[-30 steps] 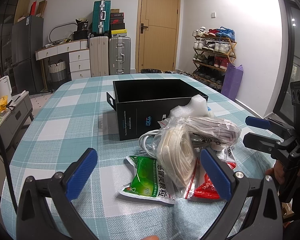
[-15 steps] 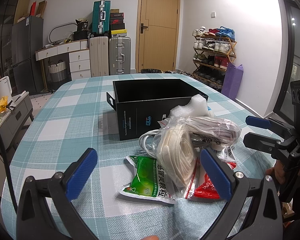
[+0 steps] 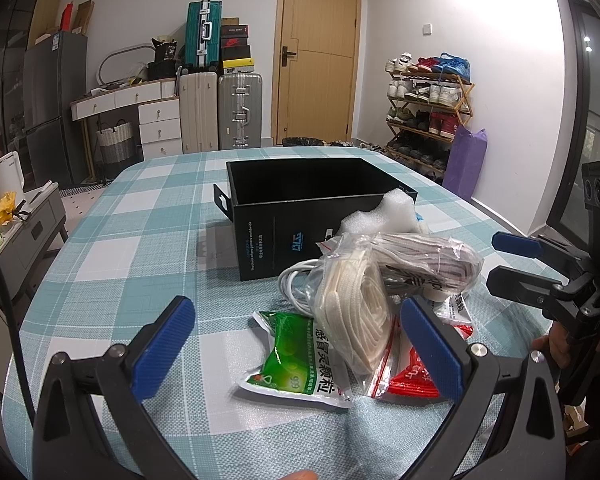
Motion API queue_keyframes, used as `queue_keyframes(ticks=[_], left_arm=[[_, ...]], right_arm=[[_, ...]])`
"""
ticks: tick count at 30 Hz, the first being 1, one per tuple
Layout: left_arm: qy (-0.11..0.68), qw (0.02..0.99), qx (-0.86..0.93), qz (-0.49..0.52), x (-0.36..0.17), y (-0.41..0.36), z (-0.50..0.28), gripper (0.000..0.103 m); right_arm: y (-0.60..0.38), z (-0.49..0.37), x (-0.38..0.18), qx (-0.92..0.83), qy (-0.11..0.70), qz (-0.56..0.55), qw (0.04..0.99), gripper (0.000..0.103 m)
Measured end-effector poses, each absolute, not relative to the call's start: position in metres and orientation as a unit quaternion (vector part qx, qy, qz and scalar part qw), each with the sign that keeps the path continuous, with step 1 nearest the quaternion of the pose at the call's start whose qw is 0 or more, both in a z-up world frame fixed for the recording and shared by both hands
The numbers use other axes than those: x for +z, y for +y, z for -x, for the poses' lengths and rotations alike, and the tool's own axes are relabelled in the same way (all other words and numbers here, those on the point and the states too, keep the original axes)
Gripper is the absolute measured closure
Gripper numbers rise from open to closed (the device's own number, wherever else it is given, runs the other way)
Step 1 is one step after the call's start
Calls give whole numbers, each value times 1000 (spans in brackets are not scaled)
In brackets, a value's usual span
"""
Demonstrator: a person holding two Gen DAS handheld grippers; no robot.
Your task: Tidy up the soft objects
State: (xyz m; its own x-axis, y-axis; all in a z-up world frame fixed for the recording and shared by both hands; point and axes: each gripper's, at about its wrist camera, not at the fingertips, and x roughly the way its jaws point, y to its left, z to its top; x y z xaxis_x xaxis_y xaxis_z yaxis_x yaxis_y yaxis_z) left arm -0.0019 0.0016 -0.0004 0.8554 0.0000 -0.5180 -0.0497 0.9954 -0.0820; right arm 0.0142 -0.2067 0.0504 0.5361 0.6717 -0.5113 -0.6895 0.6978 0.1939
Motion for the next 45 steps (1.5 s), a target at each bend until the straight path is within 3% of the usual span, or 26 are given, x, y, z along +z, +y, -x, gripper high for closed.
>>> queue_keyframes(ticks=[33,37,45], left_arm=[[289,957,25,27,3,-1,-18,0],[294,955,12,34,3,1,-23,2],[303,952,-24,34,2,1,-29,24]], right_arm=[[-180,-21,55,382,296,77,872,1],[-172,-22,54,387,295,106,867,10],[-160,-23,51,393,297,135,860,26]])
